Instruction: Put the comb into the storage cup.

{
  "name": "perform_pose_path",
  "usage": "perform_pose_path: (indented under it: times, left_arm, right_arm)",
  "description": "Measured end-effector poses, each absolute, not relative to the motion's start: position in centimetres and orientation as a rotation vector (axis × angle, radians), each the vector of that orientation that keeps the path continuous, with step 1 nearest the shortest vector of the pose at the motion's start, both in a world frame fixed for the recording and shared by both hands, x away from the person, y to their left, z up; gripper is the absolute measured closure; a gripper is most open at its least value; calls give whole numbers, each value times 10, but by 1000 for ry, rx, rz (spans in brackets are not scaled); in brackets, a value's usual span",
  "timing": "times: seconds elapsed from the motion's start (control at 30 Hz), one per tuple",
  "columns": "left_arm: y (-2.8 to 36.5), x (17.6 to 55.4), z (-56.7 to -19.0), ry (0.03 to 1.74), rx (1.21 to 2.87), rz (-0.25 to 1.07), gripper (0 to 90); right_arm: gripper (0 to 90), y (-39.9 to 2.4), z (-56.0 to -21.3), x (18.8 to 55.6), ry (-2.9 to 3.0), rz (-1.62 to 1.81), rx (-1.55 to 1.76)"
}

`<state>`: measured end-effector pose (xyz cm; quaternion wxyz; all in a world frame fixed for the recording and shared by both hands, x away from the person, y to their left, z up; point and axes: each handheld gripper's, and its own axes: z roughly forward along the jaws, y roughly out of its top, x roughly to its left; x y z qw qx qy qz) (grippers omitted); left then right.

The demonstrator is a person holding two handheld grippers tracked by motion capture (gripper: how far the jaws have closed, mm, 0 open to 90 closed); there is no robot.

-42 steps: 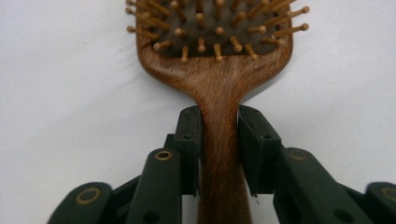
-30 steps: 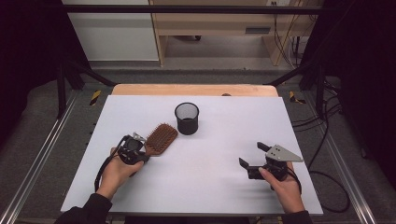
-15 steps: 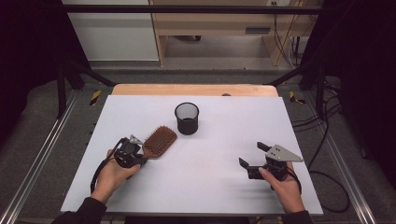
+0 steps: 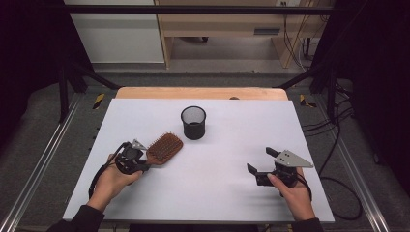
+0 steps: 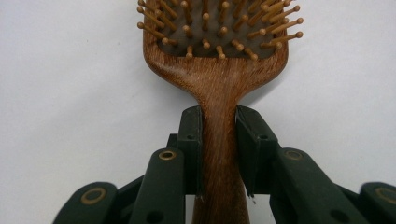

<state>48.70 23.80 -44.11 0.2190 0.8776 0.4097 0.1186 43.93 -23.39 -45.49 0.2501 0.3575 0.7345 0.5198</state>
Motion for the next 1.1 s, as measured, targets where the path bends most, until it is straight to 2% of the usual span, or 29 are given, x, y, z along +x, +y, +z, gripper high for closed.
perform_pose_path:
  times: [0.13,0.5,1.1]
  left_arm:
    - [237,487,-448,1138,2488,297,725]
    - [241,480,-449,1134,2524,262,726]
    - [236,488,-450,1120,2551,265,689]
  right_arm:
    - [58,-234,-455,439,1998,1419,973]
    - [58,-233,-455,439,2003,1416,972]
    - [58,-233,-456,440,2015,1411,964]
